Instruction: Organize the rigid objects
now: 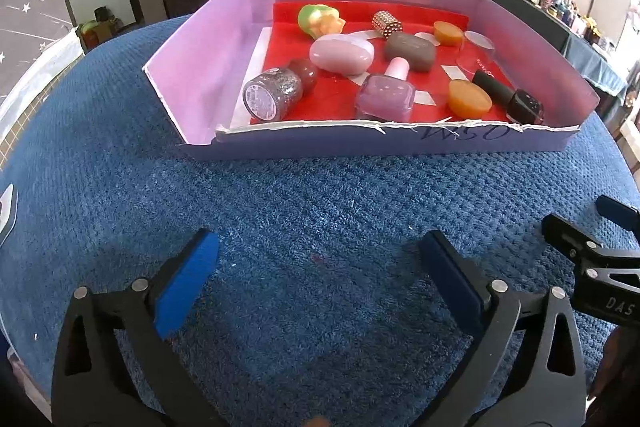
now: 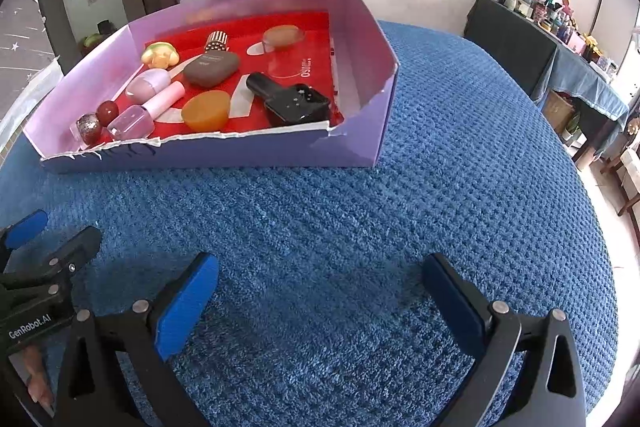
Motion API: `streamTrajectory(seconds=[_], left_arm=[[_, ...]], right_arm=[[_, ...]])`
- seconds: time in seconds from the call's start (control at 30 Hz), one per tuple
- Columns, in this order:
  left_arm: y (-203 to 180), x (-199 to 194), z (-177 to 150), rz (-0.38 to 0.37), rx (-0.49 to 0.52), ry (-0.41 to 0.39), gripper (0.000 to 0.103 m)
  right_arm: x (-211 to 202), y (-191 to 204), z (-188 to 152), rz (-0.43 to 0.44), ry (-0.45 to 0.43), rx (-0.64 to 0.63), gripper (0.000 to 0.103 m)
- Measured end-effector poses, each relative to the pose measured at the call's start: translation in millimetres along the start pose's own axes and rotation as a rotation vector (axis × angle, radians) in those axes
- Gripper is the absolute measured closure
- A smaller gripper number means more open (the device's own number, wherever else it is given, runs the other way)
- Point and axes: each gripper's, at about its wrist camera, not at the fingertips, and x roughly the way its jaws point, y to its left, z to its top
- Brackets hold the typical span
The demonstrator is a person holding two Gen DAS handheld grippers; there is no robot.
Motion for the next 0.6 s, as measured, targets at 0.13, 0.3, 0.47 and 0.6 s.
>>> streamTrajectory(seconds=[0.13, 0.3, 0.47, 0.6], left_arm=[[0.3, -0.3, -0.6, -0.001, -0.001, 0.000, 0.000], [0.6, -0.5, -0.8, -0.002, -0.001, 0.000, 0.000], [0.6, -0.9, -1.0, -0.002, -0.001, -0.001, 0.000], [0.7, -0.7, -0.9, -0.003, -0.001, 0.000, 0.000]], right_arm=[[0.7, 0.3, 1.9, -0.001, 0.000, 0.000, 0.000], [1.5, 0.4, 2.8, -0.003, 0.001, 0.001, 0.000], [1.1, 0.5, 2.2, -0.003, 0.001, 0.000, 0.000], [0.7, 0.1, 1.6, -0.003, 0.001, 0.000, 0.000]])
